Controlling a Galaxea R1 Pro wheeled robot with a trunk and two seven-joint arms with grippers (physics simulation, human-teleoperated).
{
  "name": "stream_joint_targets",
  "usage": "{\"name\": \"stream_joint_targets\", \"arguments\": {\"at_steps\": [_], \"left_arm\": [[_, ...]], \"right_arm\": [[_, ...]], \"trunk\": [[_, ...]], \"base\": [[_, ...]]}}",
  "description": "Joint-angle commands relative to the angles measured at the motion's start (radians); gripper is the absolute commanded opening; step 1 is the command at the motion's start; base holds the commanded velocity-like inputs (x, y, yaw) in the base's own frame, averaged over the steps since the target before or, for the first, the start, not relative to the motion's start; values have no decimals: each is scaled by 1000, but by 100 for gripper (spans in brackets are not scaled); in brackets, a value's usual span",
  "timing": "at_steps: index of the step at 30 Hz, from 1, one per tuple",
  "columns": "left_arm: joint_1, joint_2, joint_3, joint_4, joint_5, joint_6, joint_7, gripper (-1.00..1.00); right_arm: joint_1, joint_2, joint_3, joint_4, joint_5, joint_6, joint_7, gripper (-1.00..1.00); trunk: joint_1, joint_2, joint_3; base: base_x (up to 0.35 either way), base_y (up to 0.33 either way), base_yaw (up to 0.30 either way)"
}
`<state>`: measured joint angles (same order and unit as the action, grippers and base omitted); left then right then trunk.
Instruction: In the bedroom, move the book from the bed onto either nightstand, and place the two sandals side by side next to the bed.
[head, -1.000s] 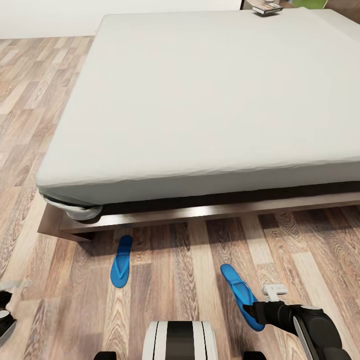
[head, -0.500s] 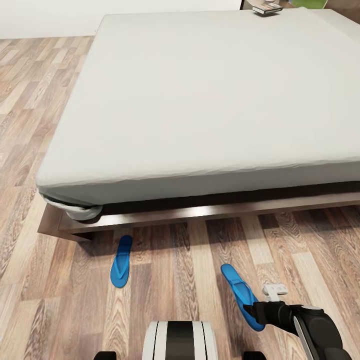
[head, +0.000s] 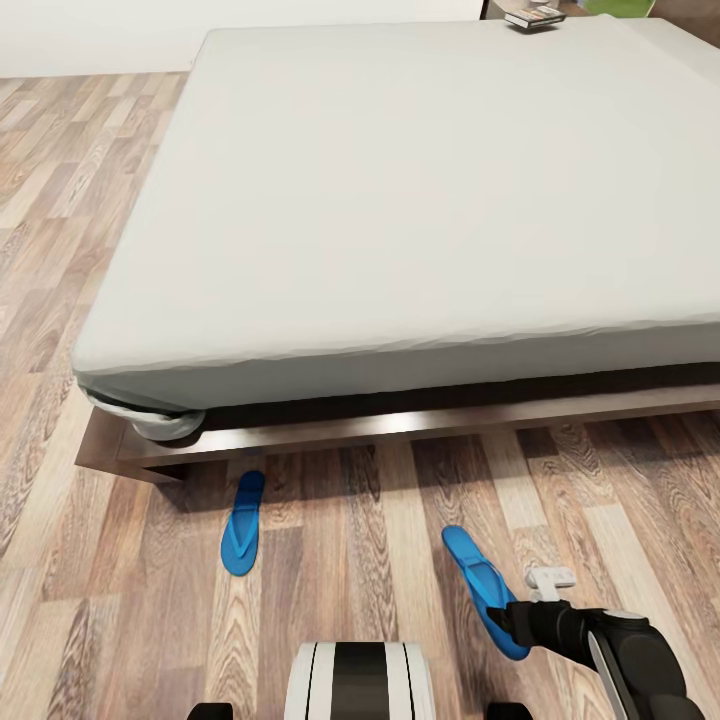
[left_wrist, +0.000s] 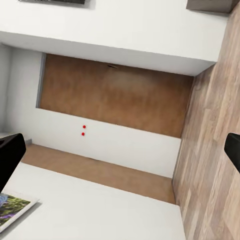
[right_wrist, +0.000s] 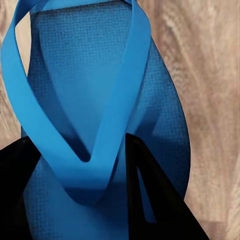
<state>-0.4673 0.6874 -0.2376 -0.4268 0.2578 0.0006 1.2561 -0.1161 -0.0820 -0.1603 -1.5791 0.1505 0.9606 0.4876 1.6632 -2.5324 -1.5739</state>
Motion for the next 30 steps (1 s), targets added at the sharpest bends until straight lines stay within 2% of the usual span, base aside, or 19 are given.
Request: {"name": "stream_joint_targets", "arguments": {"at_steps": [1,6,8,12,30], "left_arm": [[-1,1,-9,1,9,0,5,100],[-1,1,-9,24,8,1,5,100],[-1,1,-8,33,8,0,5,100],[-1,1,-8,41,8,0,3,100],[-1,-2,-17,45,6,2,-4,100]], "right_arm": [[0,0,-2,-2,10,3,10,-100],[0,1,-20,-5,9,3,11,-100],[-1,3,-46,-5,9,3,11,-100],[-2,4,-62,-2,9,3,10,-100],[-14,7,-69,8,9,-40,0,-100]], "trunk": [[0,0,-1],[0,0,-1],[0,0,-1],[0,0,-1],[0,0,-1]], "base": [[0,0,0],[0,0,0],[0,0,0],[0,0,0],[0,74,0]]}}
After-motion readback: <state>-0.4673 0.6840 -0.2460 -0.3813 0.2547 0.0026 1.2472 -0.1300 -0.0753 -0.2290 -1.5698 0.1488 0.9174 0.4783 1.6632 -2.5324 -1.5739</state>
